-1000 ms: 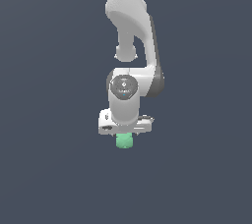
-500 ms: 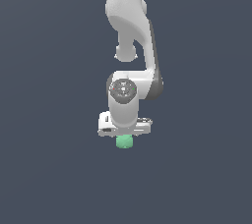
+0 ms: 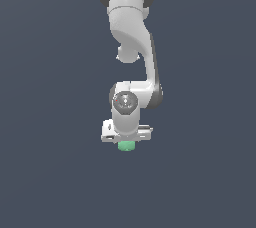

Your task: Pick up the object and move it to a goal position.

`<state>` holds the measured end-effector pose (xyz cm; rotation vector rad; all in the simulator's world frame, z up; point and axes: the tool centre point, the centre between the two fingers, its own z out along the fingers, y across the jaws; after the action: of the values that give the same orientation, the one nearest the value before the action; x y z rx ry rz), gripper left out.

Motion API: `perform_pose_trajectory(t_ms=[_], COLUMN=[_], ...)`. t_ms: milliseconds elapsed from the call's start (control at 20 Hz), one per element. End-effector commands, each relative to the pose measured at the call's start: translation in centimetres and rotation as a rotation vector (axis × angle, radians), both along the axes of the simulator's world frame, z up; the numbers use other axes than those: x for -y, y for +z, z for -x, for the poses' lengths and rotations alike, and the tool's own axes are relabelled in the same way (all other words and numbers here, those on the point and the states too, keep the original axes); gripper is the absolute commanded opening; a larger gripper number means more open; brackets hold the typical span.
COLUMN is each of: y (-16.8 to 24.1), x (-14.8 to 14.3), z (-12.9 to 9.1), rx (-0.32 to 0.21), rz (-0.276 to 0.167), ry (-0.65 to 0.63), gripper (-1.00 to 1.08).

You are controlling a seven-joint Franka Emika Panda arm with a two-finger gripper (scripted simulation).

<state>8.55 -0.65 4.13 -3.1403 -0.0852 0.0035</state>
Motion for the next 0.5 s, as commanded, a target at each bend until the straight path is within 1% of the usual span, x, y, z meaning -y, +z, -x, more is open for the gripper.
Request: perform_pose_trajectory(t_ms=[0,50,100,450], y=[-0.03,0.0,0.0,0.0], x=[0.0,0.0,0.0,0.0], z=[-0.15,-0.17,-0.17,-0.17], rx=[0.002,0.002,0.002,0.002], rz=[0.0,0.0,0.0,0.0], ry=[0.0,0.0,0.0,0.0], gripper=[1.0,1.0,-1.0,-1.0])
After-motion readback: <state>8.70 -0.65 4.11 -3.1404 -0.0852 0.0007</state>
